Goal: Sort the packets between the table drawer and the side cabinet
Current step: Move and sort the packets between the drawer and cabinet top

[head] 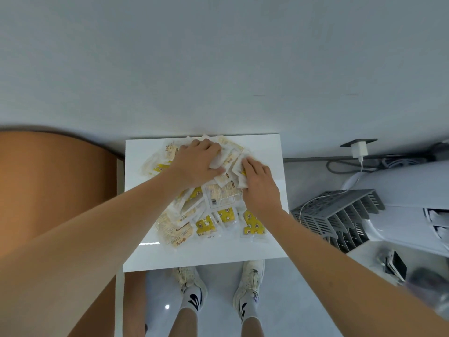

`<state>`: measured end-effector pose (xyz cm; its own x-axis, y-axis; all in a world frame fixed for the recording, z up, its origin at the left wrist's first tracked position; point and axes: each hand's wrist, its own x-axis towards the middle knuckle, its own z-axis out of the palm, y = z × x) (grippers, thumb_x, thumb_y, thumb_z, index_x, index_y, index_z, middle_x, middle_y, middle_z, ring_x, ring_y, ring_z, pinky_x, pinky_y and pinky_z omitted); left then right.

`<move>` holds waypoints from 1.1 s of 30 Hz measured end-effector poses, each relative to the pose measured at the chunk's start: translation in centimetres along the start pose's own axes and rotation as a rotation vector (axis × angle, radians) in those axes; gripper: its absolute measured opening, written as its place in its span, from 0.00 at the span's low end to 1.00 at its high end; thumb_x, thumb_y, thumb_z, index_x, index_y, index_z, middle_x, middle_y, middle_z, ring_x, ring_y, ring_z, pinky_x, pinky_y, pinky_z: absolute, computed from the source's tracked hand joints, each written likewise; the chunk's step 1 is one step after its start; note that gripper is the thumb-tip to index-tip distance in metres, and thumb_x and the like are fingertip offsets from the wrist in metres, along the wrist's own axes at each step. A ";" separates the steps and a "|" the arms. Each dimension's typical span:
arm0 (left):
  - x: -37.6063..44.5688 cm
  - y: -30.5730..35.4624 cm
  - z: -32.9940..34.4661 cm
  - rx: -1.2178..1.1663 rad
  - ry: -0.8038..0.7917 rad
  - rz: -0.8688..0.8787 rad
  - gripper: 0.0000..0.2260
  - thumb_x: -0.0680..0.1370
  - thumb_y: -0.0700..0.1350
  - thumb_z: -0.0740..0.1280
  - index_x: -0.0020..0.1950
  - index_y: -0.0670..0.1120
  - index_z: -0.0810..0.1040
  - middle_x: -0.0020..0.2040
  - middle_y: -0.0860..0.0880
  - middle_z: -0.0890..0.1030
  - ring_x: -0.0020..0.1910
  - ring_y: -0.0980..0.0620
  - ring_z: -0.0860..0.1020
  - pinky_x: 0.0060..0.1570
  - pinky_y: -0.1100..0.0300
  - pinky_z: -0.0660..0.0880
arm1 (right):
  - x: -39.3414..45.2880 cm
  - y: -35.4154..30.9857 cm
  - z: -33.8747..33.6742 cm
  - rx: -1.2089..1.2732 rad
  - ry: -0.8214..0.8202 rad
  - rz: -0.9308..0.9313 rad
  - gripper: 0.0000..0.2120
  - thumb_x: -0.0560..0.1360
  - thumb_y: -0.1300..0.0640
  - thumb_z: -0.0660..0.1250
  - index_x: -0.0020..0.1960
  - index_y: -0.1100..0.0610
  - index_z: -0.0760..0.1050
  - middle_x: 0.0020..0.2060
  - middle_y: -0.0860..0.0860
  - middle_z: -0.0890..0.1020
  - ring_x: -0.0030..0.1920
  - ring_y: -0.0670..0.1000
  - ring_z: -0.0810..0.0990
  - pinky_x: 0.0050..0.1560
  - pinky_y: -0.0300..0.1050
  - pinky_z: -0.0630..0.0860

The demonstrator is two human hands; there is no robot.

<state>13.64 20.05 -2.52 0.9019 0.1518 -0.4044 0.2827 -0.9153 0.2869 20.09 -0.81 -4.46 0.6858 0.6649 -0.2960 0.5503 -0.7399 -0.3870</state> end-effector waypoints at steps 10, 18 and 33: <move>1.2 2.2 0.8 0.046 0.106 -0.067 0.22 0.79 0.56 0.63 0.71 0.52 0.69 0.64 0.49 0.75 0.60 0.44 0.72 0.54 0.48 0.75 | -0.2 0.3 0.4 0.014 0.056 -0.004 0.36 0.72 0.68 0.70 0.78 0.58 0.64 0.73 0.54 0.71 0.70 0.57 0.70 0.57 0.50 0.79; 1.4 2.9 0.6 -0.030 0.116 -0.076 0.19 0.79 0.61 0.65 0.65 0.52 0.72 0.57 0.50 0.75 0.57 0.44 0.73 0.48 0.49 0.75 | -0.4 0.6 0.1 0.011 0.055 -0.033 0.34 0.74 0.70 0.68 0.78 0.57 0.65 0.74 0.52 0.71 0.72 0.56 0.69 0.58 0.50 0.79; -0.5 4.3 -0.9 0.123 0.139 0.024 0.11 0.77 0.47 0.67 0.59 0.48 0.76 0.49 0.49 0.76 0.49 0.46 0.74 0.34 0.55 0.70 | -0.5 0.2 -1.1 -0.071 0.034 -0.149 0.32 0.69 0.74 0.65 0.71 0.57 0.71 0.79 0.48 0.64 0.72 0.53 0.68 0.39 0.45 0.81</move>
<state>14.71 16.35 -0.35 0.9468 0.1714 -0.2724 0.2260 -0.9567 0.1836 20.38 -1.39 -3.44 0.6092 0.7646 -0.2103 0.6782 -0.6398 -0.3616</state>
